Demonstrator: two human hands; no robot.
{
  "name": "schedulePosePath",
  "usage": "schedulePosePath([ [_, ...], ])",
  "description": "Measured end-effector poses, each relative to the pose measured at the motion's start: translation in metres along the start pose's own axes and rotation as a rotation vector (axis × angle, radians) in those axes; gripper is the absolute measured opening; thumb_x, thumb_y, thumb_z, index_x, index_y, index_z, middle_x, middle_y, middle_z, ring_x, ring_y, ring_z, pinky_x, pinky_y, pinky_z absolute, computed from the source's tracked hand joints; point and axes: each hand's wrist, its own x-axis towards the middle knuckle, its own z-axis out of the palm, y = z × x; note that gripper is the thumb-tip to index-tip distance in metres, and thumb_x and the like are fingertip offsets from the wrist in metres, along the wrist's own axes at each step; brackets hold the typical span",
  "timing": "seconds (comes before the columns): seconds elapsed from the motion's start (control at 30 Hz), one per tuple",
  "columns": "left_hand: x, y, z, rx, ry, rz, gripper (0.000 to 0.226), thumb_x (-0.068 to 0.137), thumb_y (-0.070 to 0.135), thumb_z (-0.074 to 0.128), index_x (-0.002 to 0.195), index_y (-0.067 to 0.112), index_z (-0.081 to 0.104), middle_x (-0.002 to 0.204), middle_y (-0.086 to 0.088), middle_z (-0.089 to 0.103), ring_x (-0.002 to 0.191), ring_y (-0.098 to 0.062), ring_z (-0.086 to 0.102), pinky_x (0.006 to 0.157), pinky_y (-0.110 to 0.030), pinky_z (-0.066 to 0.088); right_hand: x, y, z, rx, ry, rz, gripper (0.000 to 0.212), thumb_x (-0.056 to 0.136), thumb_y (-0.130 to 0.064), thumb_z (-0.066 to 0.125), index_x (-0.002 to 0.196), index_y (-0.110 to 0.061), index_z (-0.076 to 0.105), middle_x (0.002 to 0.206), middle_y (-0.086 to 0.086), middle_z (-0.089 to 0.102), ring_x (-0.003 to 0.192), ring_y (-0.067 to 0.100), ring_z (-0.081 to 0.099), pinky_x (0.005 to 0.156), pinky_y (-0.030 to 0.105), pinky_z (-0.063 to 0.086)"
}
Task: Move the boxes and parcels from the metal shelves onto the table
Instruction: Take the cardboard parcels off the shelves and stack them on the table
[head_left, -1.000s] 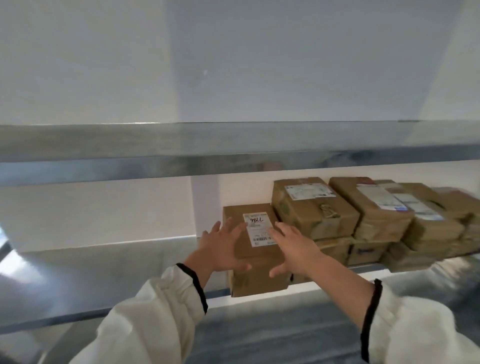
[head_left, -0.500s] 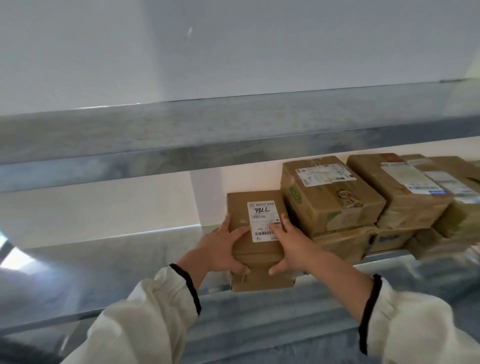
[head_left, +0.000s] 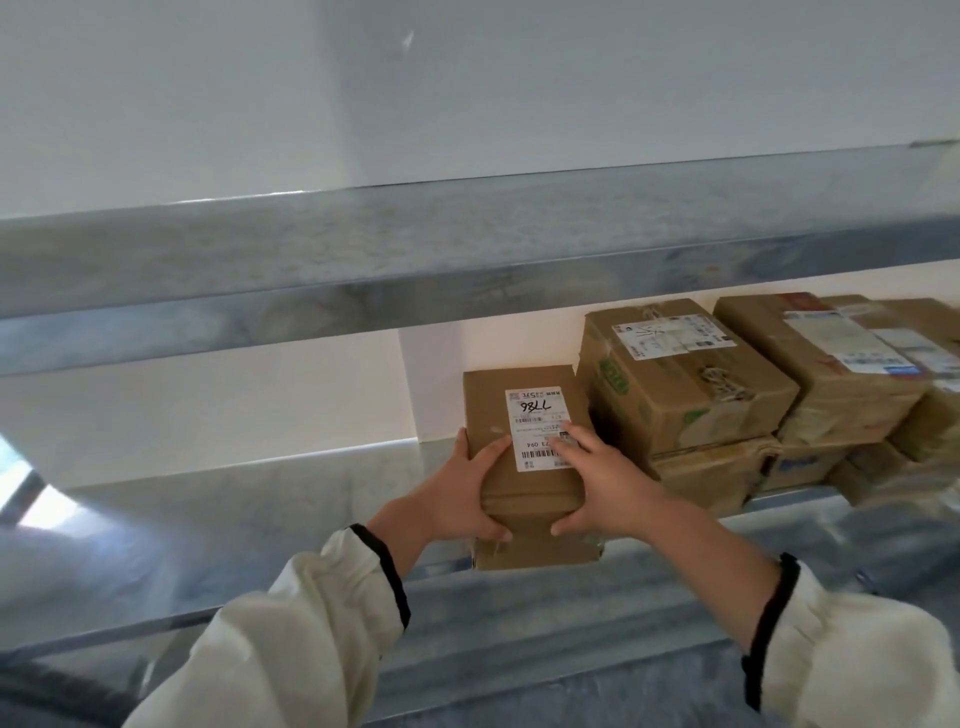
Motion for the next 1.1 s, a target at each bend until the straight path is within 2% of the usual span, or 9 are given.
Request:
schedulePosePath([
  [0.1,-0.011,-0.006,-0.009,-0.004,0.039,-0.011,0.122,0.061,0.038,0.086,0.15,0.035,0.003,0.149,-0.004,0.004,0.133,-0.027,0.032,0.113,-0.037,0.032,-0.001,-0.013,-0.005,-0.014,0.021,-0.05,0.113,0.064,-0.05,0.081,0.151,-0.023,0.013,0.158,-0.012,-0.004,0.143,0.021,0.015,0.118,0.039,0.021],
  [0.23,-0.035,-0.01,-0.023,0.009,0.103,-0.059,0.12,0.063,0.035,0.086,0.15,0.033,0.004,0.149,-0.003,0.003,0.131,-0.025,0.032,0.112,-0.034,0.032,0.001,-0.034,-0.011,-0.06,0.033,-0.134,0.108,0.067,-0.051,0.078,0.15,-0.027,0.012,0.157,-0.013,-0.004,0.143,0.019,0.015,0.118,0.04,0.022],
  [0.5,-0.116,-0.011,-0.036,-0.019,0.259,-0.282,0.117,0.066,0.031,0.084,0.15,0.03,0.003,0.149,-0.001,0.0,0.135,-0.025,0.027,0.114,-0.034,0.03,0.014,-0.092,-0.007,-0.114,-0.035,-0.413,0.11,0.066,-0.054,0.077,0.151,-0.027,0.013,0.158,-0.01,-0.003,0.141,0.019,0.019,0.115,0.034,0.021],
  [0.7,-0.215,-0.01,-0.019,0.006,0.394,-0.574,0.115,0.068,0.039,0.08,0.149,0.037,-0.003,0.149,0.004,0.001,0.13,-0.024,0.033,0.11,-0.034,0.035,0.004,-0.161,0.019,-0.162,-0.139,-0.685,0.109,0.067,-0.054,0.077,0.151,-0.027,0.013,0.158,-0.012,-0.003,0.142,0.019,0.016,0.116,0.037,0.021],
  [0.93,-0.34,-0.014,0.021,-0.033,0.536,-0.907,0.116,0.066,0.042,0.08,0.148,0.04,-0.003,0.154,0.005,-0.009,0.132,-0.025,0.033,0.11,-0.039,0.035,-0.034,-0.256,0.079,-0.205,-0.269,-0.984,0.109,0.066,-0.056,0.076,0.15,-0.029,0.013,0.157,-0.014,-0.003,0.141,0.02,0.019,0.115,0.039,0.023],
  [1.1,-0.416,-0.021,0.033,-0.108,0.628,-1.08,0.114,0.068,0.041,0.079,0.147,0.042,-0.002,0.153,0.006,-0.012,0.129,-0.025,0.035,0.109,-0.036,0.036,-0.051,-0.334,0.113,-0.244,-0.345,-1.203,0.107,0.065,-0.056,0.076,0.149,-0.026,0.018,0.157,-0.011,0.004,0.141,0.022,0.022,0.116,0.041,0.026],
])
